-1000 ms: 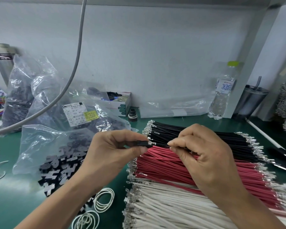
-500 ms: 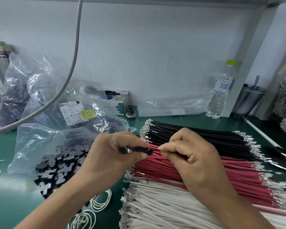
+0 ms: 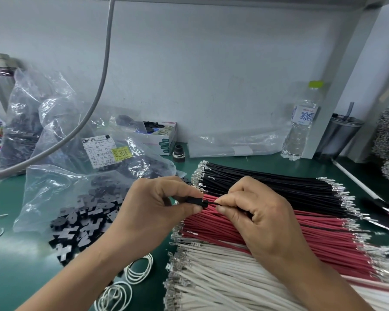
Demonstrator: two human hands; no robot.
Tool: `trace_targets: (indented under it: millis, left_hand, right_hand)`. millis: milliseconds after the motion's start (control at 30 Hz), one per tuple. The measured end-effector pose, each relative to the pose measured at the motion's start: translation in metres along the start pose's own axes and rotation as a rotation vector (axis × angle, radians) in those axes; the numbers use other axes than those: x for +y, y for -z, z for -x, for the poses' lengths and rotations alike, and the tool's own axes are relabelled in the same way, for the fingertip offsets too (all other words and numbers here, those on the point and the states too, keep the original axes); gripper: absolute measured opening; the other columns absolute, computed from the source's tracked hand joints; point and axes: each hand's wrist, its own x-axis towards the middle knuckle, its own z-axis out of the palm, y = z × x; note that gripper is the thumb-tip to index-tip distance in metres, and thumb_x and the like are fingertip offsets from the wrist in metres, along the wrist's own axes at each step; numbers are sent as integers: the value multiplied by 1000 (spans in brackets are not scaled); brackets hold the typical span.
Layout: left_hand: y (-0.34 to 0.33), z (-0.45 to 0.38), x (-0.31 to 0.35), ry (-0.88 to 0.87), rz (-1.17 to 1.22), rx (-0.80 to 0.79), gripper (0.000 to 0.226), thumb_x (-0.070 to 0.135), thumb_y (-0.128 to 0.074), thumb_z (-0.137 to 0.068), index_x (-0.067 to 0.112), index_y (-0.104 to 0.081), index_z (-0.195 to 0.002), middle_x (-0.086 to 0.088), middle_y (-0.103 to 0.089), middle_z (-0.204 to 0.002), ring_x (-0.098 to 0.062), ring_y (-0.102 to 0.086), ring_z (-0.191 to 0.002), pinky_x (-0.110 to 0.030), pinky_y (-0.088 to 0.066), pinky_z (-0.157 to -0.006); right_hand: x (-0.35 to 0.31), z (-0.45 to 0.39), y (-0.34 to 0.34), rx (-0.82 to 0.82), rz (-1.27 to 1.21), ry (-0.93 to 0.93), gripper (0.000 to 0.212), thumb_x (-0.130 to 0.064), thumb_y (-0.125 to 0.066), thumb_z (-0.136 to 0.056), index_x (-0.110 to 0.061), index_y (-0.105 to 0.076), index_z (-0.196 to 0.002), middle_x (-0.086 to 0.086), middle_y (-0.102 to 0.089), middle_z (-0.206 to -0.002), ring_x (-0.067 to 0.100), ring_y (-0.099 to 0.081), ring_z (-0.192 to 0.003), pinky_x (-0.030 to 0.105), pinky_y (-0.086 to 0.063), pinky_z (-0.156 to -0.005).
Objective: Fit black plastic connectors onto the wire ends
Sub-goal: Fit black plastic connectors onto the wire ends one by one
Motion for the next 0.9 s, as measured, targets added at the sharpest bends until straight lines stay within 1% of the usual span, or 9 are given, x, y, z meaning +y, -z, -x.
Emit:
trace_targets:
  millis: [67, 200, 267, 400, 533, 667, 733, 833, 900]
  left_hand:
    - [0, 1, 1, -3, 2, -6, 22, 26, -86, -71, 35, -83, -91, 9, -77, -82, -21, -68, -68, -33, -56, -64]
    - [-3, 1, 2, -12, -18, -7, 24, 16, -89, -72, 33, -84, -88, 11, -77, -82, -21, -71, -70, -27, -56, -63]
    - [-5, 2, 1, -12, -27, -6, 25, 14, -90, -72, 34, -84, -86, 11, -77, -82, -21, -71, -71, -25, -55, -63]
    - [-6, 2, 2, -13, -18, 16, 28, 16, -90, -72, 37, -82, -87, 7, -77, -81, -22, -70, -69, -30, -56, -64]
    - [-6, 2, 3, -1, 3, 29, 25, 22, -88, -71, 39, -82, -88, 7, -77, -82, -23, -69, -68, -35, -57, -64]
    - [-3, 0, 2, 4, -59, 27, 34, 13, -89, -74, 41, -80, -90, 10, -77, -82, -20, -68, -67, -34, -55, -63]
    - [0, -1, 2, -1, -60, 11, 31, 16, -88, -74, 42, -81, -90, 10, -77, -83, -21, -66, -65, -35, -54, -63]
    - [0, 0, 5, -5, -42, -19, 24, 28, -84, -72, 44, -80, -90, 13, -77, -83, -21, -67, -64, -32, -56, -64]
    - [-1, 1, 7, 1, -23, -17, 27, 24, -86, -72, 43, -81, -90, 12, -77, -81, -22, -69, -67, -33, -57, -66]
  right_hand:
    - [-2, 0, -2, 16, 10, 11, 10, -25, -70, -90, -19, -77, -88, -13, -59, -83, 11, -61, -81, 24, -49, -69]
    - [-2, 0, -4, 30, 31, 29, 14, -25, -66, -89, -17, -77, -86, -12, -57, -82, 11, -60, -80, 22, -48, -71]
    - [-2, 1, -6, 23, 38, 26, 14, -25, -66, -90, -17, -77, -86, -13, -56, -82, 10, -59, -80, 21, -47, -71]
    - [-1, 2, -7, 35, 16, 23, 13, -23, -66, -91, -16, -76, -87, -12, -56, -82, 11, -58, -80, 21, -46, -71]
    - [-1, 2, -6, 39, 8, 29, 12, -23, -66, -92, -17, -76, -88, -12, -56, -83, 11, -58, -81, 21, -46, -71]
    - [-3, -1, -7, -11, 20, 9, 15, -30, -65, -92, -19, -75, -89, -13, -57, -85, 11, -59, -83, 28, -49, -71]
    - [-3, -2, -7, -21, 19, 1, 17, -33, -65, -92, -20, -75, -89, -13, -57, -86, 10, -59, -83, 29, -49, -71]
    - [-4, -1, -8, 11, 52, 24, 16, -30, -64, -92, -18, -73, -85, -12, -55, -84, 10, -57, -80, 28, -48, -69]
    - [-5, 0, -10, 33, 80, 44, 17, -28, -64, -93, -16, -71, -84, -11, -54, -83, 10, -55, -78, 28, -47, -68]
